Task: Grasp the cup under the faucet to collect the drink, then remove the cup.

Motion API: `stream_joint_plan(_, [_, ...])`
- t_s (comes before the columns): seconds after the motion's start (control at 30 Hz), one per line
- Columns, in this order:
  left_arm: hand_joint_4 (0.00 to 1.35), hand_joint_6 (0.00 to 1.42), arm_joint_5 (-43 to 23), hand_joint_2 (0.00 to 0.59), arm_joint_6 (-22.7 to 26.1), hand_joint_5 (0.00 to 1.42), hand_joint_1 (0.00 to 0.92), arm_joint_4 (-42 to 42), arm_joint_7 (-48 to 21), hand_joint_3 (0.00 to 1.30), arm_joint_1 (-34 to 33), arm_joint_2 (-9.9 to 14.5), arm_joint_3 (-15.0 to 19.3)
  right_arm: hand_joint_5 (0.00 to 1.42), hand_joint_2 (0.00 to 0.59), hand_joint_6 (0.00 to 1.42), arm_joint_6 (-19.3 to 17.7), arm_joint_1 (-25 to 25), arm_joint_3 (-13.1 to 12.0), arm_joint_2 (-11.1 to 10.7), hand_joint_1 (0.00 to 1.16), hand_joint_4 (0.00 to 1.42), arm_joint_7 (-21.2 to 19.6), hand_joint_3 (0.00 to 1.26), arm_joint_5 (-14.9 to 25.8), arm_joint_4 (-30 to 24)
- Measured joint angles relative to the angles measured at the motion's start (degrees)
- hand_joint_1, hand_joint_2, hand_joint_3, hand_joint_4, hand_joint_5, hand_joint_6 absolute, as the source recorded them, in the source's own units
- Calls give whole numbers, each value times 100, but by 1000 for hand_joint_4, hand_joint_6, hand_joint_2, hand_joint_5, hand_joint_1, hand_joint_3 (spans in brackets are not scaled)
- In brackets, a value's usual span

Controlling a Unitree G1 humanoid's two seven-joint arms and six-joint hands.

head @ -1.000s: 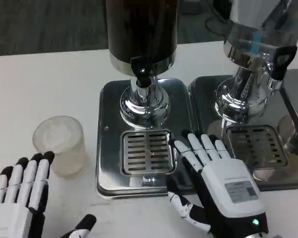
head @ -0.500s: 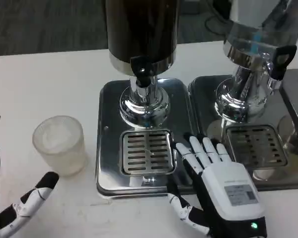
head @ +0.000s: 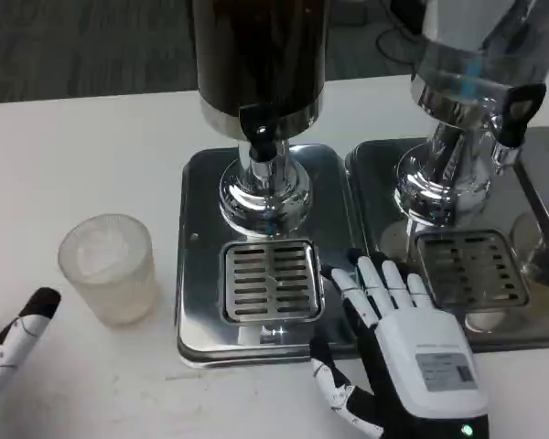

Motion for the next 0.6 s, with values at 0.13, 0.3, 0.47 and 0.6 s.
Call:
stream_joint_plan(0.13, [0, 0, -134, 1, -28, 0, 0, 254, -333, 0, -118, 54, -19, 0, 460, 0, 14, 1, 9, 9, 329, 11, -32, 152, 0, 18])
stream_joint_plan(0.3, [0, 0, -119, 0, 57, 0, 0, 431, -999, 0, -307, 256, -205, 0, 460, 0, 20, -13, 5, 4, 330, 11, -32, 154, 26, 33])
stream_joint_plan(0.47, [0, 0, -103, 0, -8, 0, 0, 818, -952, 0, -484, 242, -241, 0, 460, 0, 20, -19, 6, 6, 330, 11, -32, 158, 29, 66])
stream_joint_plan(0.6, [0, 0, -122, 0, -173, 0, 1, 1223, -865, 0, -669, 158, -257, 0, 460, 0, 20, -23, 6, 14, 330, 11, -32, 162, 40, 88])
